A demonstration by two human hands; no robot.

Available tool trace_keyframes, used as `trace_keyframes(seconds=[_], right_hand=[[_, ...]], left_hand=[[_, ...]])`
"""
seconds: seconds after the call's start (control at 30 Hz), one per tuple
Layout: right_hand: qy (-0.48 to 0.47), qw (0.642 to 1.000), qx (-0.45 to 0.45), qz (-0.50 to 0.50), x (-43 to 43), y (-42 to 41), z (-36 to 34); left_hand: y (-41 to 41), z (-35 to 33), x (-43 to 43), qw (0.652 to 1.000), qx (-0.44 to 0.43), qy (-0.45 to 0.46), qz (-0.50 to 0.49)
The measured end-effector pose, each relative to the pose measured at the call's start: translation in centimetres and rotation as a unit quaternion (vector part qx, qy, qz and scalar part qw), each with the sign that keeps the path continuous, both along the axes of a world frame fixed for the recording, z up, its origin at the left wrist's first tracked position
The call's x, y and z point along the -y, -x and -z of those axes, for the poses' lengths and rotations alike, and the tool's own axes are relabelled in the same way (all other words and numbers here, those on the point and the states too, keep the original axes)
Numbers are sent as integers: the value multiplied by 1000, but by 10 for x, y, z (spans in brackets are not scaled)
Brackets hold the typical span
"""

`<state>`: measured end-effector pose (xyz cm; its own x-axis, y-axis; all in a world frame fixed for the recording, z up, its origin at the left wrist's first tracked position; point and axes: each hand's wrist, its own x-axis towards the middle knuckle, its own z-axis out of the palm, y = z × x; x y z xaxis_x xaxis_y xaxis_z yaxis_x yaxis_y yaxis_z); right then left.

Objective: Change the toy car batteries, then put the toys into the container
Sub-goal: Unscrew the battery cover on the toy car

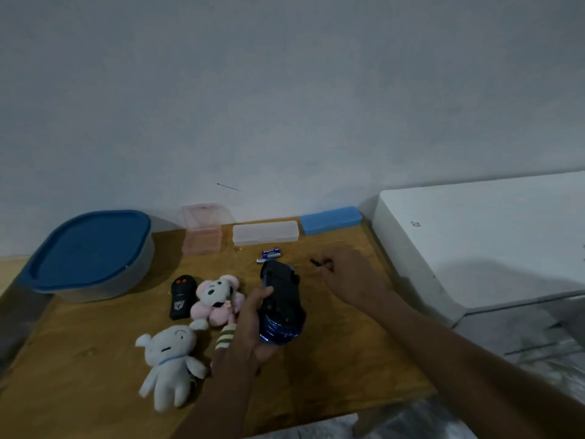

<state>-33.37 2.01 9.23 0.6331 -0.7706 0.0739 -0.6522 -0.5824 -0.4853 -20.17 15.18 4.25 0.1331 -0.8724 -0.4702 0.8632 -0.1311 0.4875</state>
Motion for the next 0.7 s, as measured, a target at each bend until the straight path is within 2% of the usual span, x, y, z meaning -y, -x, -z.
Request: trace_keyframes(seconds=[0.2,0.3,0.5,0.6,0.7], right_hand=[[-16,995,65,68,-9,-26,-15],[-38,988,91,115,-13,-30,-20],[-49,985,82,143,-11,-26,-15],[-61,982,98,151,-4,-24,-16],[-69,979,118,153,7,-21,-19]], left_hand=[[-29,2,3,996,55,-22,67],[-38,3,6,986,115,-43,109],[-38,4,12,961,211,-87,156],[-38,5,17,947,263,-79,165],[-37,6,26,948,281,-37,143]])
